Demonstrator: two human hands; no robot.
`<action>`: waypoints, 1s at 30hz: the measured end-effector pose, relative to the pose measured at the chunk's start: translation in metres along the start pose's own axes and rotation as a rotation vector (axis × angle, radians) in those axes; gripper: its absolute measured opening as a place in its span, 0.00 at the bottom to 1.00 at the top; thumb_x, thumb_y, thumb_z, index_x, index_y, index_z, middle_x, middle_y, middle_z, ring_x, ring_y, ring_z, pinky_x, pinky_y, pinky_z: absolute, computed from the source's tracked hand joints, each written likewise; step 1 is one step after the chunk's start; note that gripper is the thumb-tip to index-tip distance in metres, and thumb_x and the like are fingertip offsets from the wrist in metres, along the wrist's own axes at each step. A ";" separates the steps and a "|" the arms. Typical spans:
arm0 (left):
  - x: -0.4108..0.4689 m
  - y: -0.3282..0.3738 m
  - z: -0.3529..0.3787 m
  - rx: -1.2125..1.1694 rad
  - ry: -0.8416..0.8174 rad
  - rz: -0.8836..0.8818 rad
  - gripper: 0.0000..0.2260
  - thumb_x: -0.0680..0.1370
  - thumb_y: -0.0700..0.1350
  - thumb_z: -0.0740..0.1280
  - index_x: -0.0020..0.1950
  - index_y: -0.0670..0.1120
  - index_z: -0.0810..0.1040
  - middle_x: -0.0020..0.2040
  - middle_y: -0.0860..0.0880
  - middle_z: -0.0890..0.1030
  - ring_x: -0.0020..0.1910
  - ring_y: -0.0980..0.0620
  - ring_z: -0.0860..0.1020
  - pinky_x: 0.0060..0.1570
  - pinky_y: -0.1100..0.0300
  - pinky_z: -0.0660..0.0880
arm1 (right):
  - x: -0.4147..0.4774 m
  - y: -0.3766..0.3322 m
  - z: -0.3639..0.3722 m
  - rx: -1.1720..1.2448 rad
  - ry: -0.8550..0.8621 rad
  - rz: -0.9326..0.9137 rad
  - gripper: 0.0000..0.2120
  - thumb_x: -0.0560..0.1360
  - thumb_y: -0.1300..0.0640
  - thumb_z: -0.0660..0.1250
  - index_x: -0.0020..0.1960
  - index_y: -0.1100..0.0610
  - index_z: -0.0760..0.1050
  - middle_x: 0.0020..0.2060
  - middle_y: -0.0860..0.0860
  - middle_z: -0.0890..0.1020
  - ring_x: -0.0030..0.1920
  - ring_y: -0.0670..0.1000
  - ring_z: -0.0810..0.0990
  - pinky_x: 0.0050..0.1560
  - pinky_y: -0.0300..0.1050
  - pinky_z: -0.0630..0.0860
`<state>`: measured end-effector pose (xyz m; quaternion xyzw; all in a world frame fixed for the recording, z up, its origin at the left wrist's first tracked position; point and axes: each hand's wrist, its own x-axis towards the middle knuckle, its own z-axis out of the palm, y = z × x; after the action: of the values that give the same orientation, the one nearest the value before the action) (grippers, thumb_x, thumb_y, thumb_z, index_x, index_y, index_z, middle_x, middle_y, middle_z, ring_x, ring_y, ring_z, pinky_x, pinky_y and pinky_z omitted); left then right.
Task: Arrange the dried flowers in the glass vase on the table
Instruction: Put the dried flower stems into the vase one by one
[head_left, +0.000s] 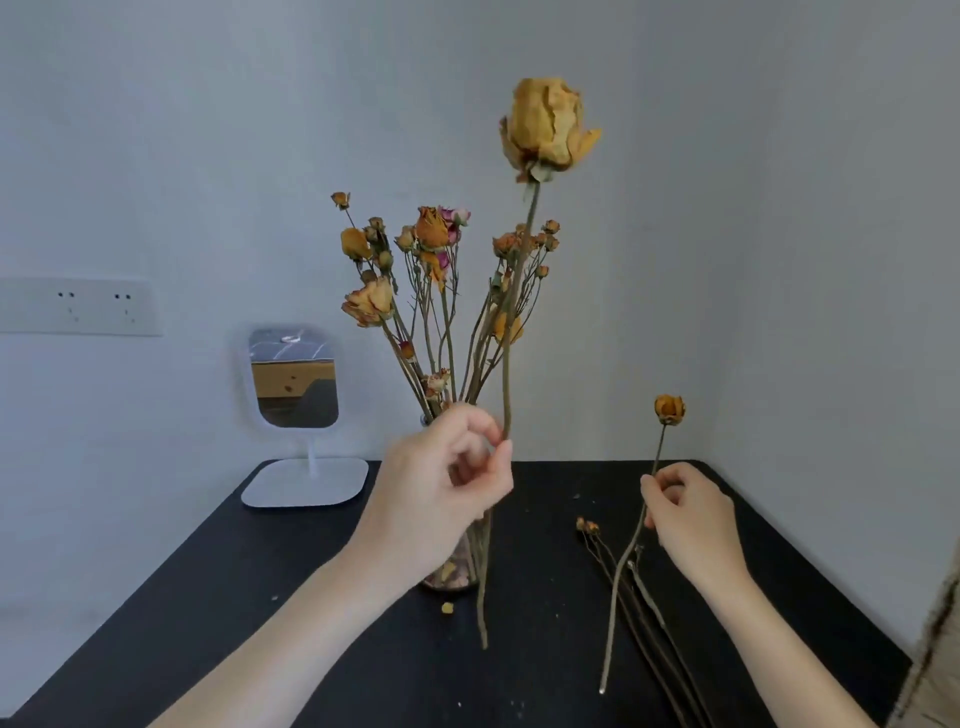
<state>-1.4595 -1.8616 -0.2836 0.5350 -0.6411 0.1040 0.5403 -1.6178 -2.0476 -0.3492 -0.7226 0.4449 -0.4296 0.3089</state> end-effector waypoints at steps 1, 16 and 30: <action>0.005 0.001 -0.009 0.013 0.064 0.006 0.03 0.74 0.50 0.64 0.41 0.57 0.71 0.34 0.53 0.78 0.28 0.60 0.76 0.32 0.73 0.71 | 0.000 -0.003 0.002 0.003 0.002 -0.009 0.02 0.77 0.55 0.63 0.47 0.53 0.72 0.34 0.52 0.79 0.34 0.47 0.79 0.31 0.37 0.71; 0.072 0.019 -0.072 0.207 0.424 0.110 0.01 0.79 0.40 0.61 0.48 0.45 0.71 0.32 0.56 0.76 0.33 0.56 0.79 0.32 0.71 0.75 | -0.008 -0.023 0.014 -0.010 -0.039 -0.046 0.02 0.77 0.55 0.63 0.46 0.53 0.71 0.35 0.52 0.79 0.35 0.47 0.79 0.32 0.37 0.71; 0.081 0.003 -0.044 0.228 0.364 0.022 0.03 0.78 0.43 0.64 0.45 0.48 0.73 0.28 0.53 0.76 0.28 0.58 0.78 0.31 0.63 0.78 | -0.008 -0.016 0.020 -0.046 -0.050 -0.039 0.02 0.77 0.55 0.63 0.48 0.53 0.71 0.35 0.53 0.79 0.36 0.48 0.79 0.33 0.37 0.70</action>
<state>-1.4239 -1.8755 -0.1998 0.5581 -0.5229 0.2767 0.5818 -1.5955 -2.0329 -0.3476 -0.7485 0.4326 -0.4072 0.2948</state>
